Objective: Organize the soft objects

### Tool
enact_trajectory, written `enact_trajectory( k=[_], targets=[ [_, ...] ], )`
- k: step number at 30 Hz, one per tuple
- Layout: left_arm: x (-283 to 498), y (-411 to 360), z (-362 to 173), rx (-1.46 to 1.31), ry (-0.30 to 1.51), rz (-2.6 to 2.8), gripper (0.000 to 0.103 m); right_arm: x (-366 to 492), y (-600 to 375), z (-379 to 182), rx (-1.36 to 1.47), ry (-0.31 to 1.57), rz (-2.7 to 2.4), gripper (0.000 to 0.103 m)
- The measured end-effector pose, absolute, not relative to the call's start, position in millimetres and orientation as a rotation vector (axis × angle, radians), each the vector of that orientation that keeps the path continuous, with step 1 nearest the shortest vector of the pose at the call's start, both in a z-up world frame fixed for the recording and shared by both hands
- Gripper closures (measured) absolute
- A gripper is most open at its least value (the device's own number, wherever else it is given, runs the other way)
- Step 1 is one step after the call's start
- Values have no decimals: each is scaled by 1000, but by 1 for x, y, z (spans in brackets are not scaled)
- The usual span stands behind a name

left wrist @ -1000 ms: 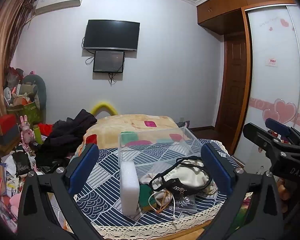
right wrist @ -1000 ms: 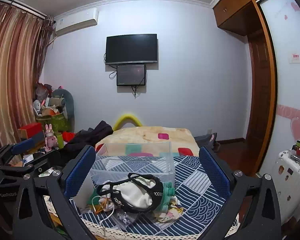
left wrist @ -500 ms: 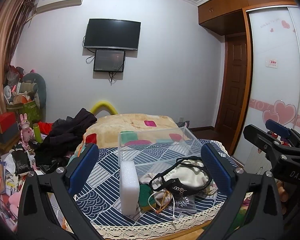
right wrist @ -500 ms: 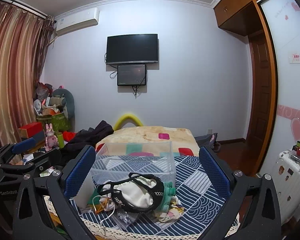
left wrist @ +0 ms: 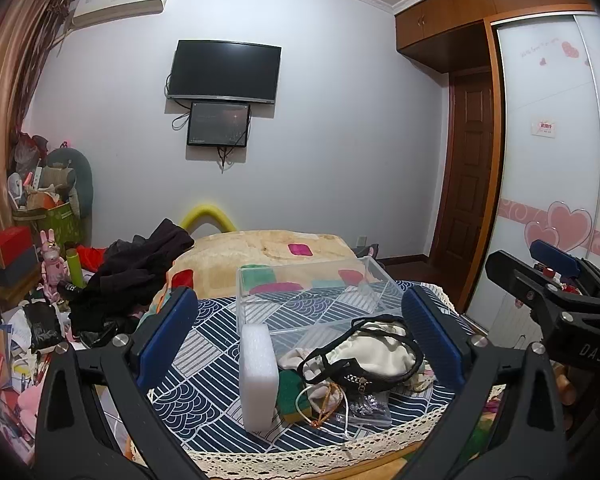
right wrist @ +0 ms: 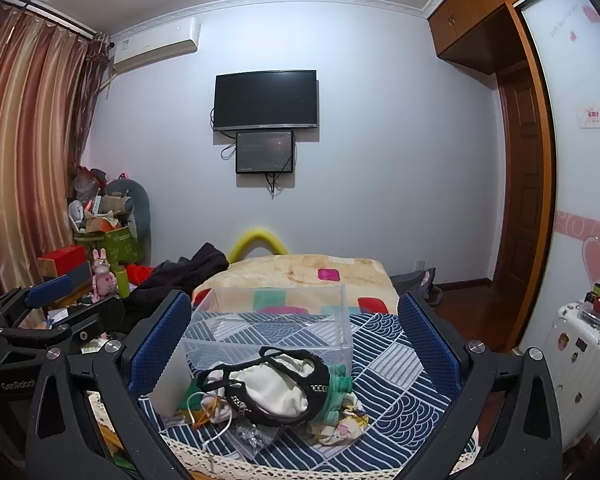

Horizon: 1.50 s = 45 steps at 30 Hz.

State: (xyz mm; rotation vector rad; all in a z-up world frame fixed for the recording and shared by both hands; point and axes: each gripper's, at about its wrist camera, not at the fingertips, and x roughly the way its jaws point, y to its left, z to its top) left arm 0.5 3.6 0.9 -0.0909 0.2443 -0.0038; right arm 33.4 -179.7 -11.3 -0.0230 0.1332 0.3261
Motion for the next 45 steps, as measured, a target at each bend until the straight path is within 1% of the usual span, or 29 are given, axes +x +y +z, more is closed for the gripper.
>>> enact_trajectory(
  k=[33, 41, 45],
  targets=[
    [-7, 1, 8, -91, 222, -3, 0, 30, -178, -9, -25, 122, 330, 0],
    [6, 5, -3, -96, 269, 1, 0, 45, -180, -22, -29, 182, 321, 0],
    [25, 11, -20, -97, 344, 9, 0, 60, -178, -37, -43, 244, 312, 0]
  ],
)
